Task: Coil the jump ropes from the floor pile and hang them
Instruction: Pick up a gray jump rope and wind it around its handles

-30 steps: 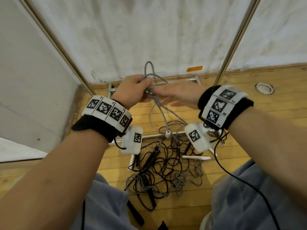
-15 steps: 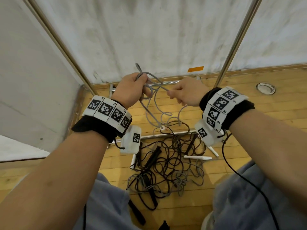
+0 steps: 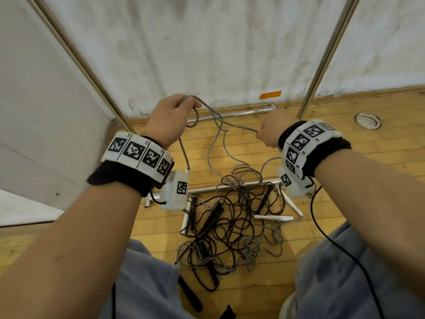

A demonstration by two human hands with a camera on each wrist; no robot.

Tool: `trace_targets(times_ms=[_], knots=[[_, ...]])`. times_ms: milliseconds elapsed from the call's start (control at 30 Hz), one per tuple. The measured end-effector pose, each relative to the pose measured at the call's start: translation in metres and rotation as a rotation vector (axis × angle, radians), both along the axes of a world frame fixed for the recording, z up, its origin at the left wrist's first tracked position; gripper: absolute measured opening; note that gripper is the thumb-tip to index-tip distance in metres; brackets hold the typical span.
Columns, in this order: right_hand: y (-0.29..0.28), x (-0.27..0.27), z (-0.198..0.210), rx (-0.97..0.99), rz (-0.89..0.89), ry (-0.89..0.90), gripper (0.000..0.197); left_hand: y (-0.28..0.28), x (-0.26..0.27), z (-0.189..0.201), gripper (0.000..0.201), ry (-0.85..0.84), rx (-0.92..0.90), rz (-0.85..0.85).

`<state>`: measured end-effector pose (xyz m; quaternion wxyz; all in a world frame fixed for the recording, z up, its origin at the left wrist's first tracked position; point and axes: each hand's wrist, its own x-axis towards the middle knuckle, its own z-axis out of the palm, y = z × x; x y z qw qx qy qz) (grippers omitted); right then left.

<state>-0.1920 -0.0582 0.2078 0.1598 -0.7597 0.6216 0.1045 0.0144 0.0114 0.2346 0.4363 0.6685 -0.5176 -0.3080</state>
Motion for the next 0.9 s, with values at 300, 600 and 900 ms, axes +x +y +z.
trace_targets(times_ms=[300,600,900], knots=[[0.031,0.035,0.011,0.125,0.243,-0.861,0.023,0.008,-0.017,0.007,0.028,-0.149,-0.076,-0.297],[0.009,0.013,0.032,-0.187,-0.075,-1.163,0.024,0.009,0.012,-0.014,0.031,-0.602,0.272,-0.216],[0.005,0.005,0.041,-0.268,-0.425,-1.406,0.023,0.004,0.021,-0.053,0.024,-0.500,0.416,-0.186]])
